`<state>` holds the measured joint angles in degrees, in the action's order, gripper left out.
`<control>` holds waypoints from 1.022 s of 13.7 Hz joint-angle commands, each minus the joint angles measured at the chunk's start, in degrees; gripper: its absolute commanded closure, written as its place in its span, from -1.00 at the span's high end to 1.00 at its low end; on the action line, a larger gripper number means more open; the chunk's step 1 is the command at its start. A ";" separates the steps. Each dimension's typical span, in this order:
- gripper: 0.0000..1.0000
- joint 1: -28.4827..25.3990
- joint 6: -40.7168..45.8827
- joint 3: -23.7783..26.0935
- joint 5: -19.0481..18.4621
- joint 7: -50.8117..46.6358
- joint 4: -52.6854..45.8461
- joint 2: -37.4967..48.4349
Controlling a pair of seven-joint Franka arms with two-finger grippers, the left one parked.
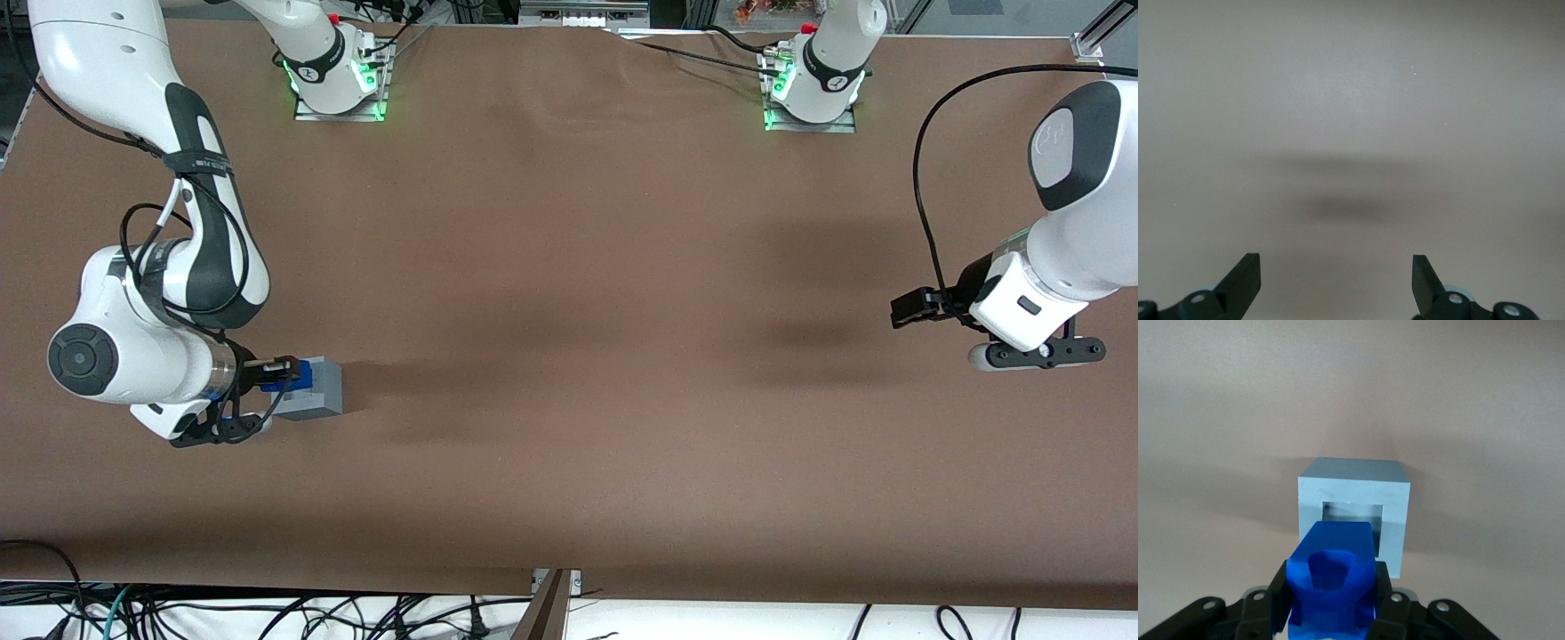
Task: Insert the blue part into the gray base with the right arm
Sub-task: 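Lower the blue block into the gray base and open the right gripper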
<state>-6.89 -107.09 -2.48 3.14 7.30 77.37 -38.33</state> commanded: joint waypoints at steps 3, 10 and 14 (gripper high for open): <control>-0.53 0.56 -1.72 0.19 -0.24 -0.36 0.41 -0.25; -0.53 0.56 -3.12 0.19 -0.07 -0.54 0.41 -1.48; -0.50 0.56 -4.79 0.19 0.02 -0.62 0.41 -1.92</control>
<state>-6.63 -110.50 -2.56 3.13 7.21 77.38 -40.22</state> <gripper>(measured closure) 0.498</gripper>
